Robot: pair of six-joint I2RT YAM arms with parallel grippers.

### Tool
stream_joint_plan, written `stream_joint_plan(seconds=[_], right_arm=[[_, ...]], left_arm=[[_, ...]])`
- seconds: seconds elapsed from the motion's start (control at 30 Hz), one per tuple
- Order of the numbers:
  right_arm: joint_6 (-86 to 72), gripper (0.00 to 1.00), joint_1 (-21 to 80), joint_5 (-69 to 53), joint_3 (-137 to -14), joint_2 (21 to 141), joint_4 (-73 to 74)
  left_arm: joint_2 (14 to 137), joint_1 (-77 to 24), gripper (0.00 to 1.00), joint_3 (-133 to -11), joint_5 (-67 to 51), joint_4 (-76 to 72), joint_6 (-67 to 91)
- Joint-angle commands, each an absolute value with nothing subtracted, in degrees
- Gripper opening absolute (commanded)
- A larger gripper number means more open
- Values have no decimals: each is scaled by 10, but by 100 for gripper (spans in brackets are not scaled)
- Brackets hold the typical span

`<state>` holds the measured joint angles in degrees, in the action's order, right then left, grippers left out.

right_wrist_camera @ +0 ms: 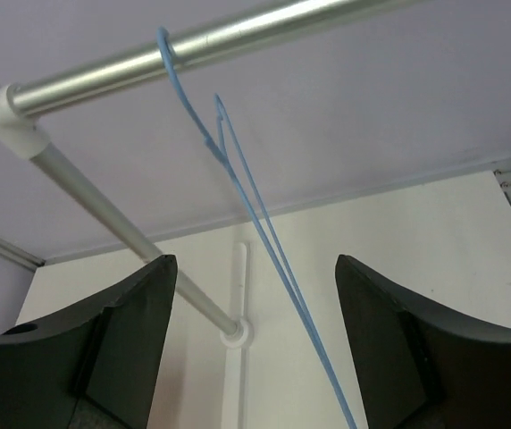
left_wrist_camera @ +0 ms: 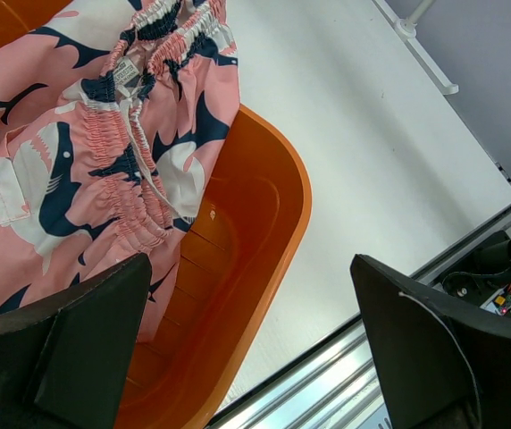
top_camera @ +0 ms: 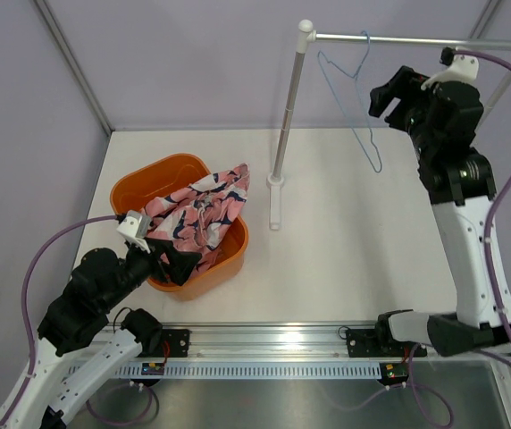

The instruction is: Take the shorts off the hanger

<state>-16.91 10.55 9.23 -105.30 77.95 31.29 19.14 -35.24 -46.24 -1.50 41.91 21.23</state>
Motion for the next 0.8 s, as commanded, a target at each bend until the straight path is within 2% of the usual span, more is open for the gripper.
stream_joint_plan(seconds=[0.0,0.17,0.27,0.43,0.63,0.77], right_arm=[[-214,82,103,60,-982,672,317],[-236,99,104,-72,-871,552,359],[-236,99,107,-152,-810,504,382],[-244,99,126,-173,-674,397,369],[-271,99,142,-206,-588,323,341],[-272,99,159,-208,-563,317,328]], left_arm=[[194,-356,99,-460,-10,397,215],[194,-356,99,-460,-7,397,214],[203,-356,99,-463,-11,396,209],[236,-356,99,-490,48,410,171],[233,-356,99,-474,69,389,161],[231,-356,99,-468,62,387,161]])
